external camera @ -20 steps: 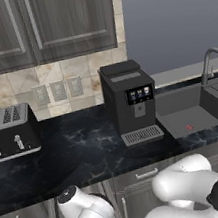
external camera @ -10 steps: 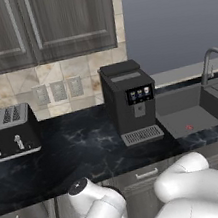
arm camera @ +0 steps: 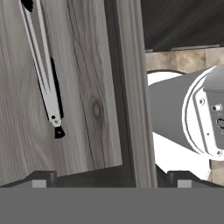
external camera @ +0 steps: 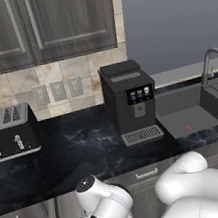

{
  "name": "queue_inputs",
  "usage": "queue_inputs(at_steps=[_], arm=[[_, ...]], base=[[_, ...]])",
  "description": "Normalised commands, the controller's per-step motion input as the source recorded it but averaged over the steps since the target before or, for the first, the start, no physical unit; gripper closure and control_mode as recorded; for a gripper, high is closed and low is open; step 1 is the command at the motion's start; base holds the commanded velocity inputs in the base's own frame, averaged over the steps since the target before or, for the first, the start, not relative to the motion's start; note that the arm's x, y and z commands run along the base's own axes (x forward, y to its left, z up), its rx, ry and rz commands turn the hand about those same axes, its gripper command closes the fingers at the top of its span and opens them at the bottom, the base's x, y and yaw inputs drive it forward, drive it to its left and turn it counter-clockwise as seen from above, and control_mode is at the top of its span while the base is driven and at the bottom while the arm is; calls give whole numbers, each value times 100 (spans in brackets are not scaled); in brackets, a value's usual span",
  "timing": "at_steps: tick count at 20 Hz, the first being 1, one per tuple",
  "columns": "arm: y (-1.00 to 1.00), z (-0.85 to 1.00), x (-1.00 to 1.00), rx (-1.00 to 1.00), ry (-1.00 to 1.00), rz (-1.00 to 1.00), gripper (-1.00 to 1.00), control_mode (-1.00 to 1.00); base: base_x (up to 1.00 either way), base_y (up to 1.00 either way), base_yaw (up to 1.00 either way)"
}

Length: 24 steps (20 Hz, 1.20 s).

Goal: Take the tongs from the drawer on the left and place them on the dining counter next to the tray containing the kebab skewer.

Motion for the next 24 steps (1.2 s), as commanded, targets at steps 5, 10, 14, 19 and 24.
queue_inputs(at_steps=[5,10,14,19,24], arm=[[-13,0,14,0,0,0,-100,-100],[-1,0,28,0,0,0,-100,-100],[0,0,26,0,0,0,-100,-100],[1,-10,29,-1,0,0,-100,-100],[13,-25,23,-3,0,0,-100,-100]], base=[[0,0,0],[0,0,0],[0,0,0],[0,0,0],[0,0,0]])
